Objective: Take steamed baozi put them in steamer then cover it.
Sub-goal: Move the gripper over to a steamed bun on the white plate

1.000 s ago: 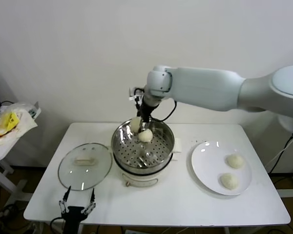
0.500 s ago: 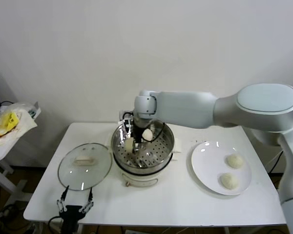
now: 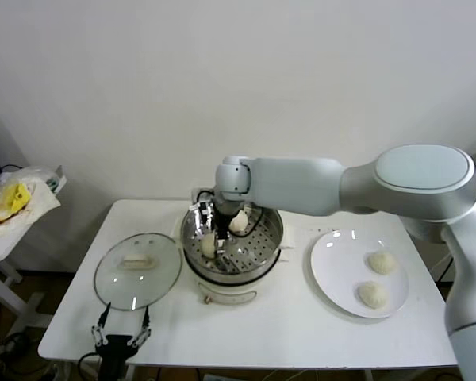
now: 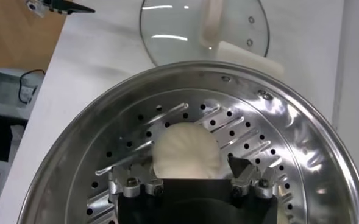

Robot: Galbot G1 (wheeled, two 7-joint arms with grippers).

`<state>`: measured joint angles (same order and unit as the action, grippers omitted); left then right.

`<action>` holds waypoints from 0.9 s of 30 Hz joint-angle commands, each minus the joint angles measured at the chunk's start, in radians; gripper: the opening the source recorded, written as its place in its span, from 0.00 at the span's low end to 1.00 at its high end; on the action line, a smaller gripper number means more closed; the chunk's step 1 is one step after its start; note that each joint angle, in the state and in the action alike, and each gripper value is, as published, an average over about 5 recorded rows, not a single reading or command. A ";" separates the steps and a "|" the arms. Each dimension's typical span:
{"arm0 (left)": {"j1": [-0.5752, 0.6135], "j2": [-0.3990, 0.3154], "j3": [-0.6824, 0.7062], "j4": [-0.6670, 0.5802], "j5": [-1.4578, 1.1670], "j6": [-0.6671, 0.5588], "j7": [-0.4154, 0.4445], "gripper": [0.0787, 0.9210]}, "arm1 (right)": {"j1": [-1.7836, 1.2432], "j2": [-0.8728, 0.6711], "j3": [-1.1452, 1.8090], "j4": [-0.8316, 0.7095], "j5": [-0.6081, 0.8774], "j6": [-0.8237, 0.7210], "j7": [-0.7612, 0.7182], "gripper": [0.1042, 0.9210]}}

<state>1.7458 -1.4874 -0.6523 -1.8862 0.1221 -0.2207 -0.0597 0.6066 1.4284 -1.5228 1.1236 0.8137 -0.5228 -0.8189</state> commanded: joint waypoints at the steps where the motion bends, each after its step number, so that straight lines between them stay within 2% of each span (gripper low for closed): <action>1: 0.002 -0.001 0.000 -0.004 0.001 0.003 -0.001 0.88 | 0.113 -0.127 0.005 0.089 -0.032 0.050 -0.084 0.88; 4: 0.004 0.000 -0.002 -0.009 0.001 0.010 -0.004 0.88 | 0.200 -0.230 -0.021 0.150 -0.044 0.098 -0.151 0.88; 12: -0.001 -0.004 0.002 -0.011 0.010 0.018 -0.004 0.88 | 0.288 -0.574 -0.049 0.344 -0.107 0.128 -0.201 0.88; 19: -0.002 -0.003 0.000 -0.006 0.018 0.025 -0.004 0.88 | 0.240 -0.853 -0.086 0.420 -0.345 0.191 -0.260 0.88; 27: 0.001 -0.016 -0.007 -0.008 0.028 0.030 -0.006 0.88 | -0.006 -0.974 0.013 0.398 -0.582 0.224 -0.285 0.88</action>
<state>1.7430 -1.4952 -0.6562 -1.8904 0.1450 -0.1931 -0.0646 0.7687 0.7066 -1.5635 1.4630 0.4979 -0.3468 -1.0562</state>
